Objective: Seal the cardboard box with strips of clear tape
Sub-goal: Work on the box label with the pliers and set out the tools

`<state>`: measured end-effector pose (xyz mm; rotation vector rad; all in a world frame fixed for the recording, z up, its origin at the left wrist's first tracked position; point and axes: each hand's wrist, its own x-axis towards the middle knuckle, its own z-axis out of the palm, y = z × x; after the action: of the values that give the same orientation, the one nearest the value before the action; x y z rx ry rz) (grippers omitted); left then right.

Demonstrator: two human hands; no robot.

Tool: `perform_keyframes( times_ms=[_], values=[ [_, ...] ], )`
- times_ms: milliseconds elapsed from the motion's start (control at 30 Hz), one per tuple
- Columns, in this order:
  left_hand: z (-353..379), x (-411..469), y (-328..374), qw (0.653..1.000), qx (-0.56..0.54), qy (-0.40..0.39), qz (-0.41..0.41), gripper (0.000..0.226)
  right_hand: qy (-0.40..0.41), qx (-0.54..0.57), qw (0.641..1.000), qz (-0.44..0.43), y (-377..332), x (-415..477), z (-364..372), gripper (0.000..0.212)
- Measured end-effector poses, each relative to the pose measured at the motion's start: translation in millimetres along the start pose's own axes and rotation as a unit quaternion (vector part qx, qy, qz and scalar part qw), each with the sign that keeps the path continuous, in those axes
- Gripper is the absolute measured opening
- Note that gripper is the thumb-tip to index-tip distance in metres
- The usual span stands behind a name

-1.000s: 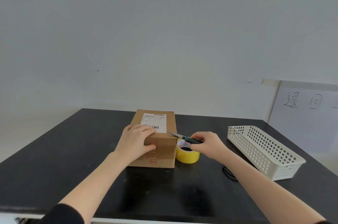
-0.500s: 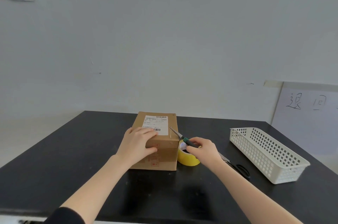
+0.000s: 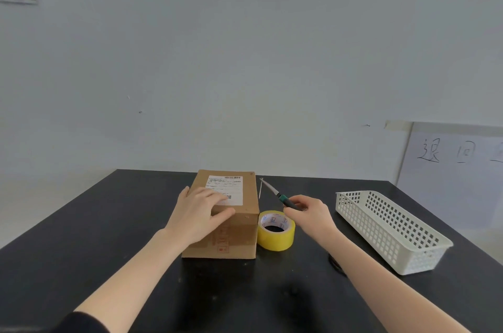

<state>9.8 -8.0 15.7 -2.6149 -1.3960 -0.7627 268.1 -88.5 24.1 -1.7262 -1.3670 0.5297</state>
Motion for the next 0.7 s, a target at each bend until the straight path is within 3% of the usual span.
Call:
perform_keyframes(
  times_ms=[200,700],
  values=[
    [-6.4,20.1,19.0,0.999,-0.029,0.024,0.005,0.033,0.042,-0.01,0.999,0.001,5.2,3.6,-26.8,0.016],
    [28.3,83.9,114.7,0.989,-0.087,0.029,0.113,0.022,0.12,-0.069,0.988,0.064,43.5,6.5,-133.3,0.014]
  ],
)
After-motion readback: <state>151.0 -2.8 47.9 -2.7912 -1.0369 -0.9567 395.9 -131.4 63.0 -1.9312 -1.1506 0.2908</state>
